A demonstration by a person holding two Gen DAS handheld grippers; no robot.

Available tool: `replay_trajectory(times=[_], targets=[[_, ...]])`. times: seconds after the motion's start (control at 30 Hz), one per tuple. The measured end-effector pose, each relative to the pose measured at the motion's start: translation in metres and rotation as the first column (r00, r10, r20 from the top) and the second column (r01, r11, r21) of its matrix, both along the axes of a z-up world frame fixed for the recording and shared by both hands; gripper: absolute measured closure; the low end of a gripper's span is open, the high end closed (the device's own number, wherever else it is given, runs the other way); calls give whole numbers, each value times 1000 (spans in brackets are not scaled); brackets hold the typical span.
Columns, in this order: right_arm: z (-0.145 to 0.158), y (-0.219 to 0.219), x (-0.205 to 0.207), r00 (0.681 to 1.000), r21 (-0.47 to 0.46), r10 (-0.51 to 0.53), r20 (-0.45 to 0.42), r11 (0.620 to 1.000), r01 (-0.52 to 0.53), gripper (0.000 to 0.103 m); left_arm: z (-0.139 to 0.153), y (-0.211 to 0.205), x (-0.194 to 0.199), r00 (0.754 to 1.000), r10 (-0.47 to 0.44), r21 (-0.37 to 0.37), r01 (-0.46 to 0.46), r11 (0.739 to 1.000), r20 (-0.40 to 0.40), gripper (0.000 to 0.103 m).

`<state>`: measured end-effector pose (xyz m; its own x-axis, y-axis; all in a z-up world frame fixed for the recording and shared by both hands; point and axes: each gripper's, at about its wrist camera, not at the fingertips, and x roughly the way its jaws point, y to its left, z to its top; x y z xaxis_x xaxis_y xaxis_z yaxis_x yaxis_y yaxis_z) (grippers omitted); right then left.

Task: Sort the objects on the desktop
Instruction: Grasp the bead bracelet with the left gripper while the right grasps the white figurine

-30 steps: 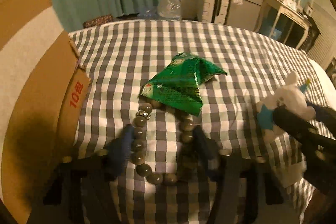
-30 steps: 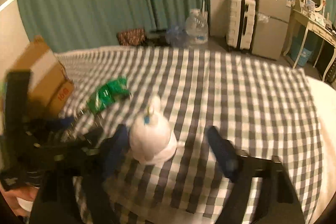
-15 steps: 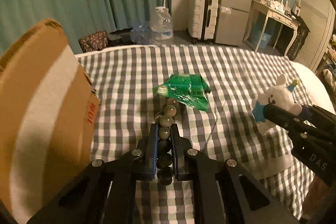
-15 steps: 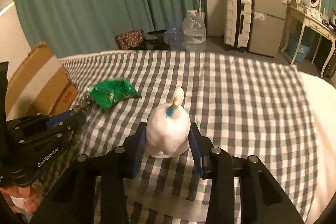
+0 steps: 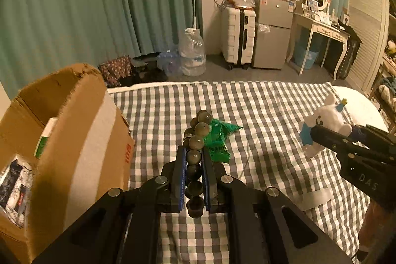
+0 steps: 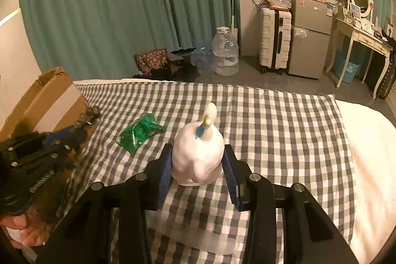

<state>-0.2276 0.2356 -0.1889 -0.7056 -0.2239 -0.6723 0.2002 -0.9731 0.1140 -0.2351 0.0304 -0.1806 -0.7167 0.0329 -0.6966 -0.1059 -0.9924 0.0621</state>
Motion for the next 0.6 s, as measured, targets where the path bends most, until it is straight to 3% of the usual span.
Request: replay_trajectory(times=[0.6], targets=[[54,2,43,992,19,-62,-106,998,65,63,53,-14,32,992,33,31,-30,999,-121,92]])
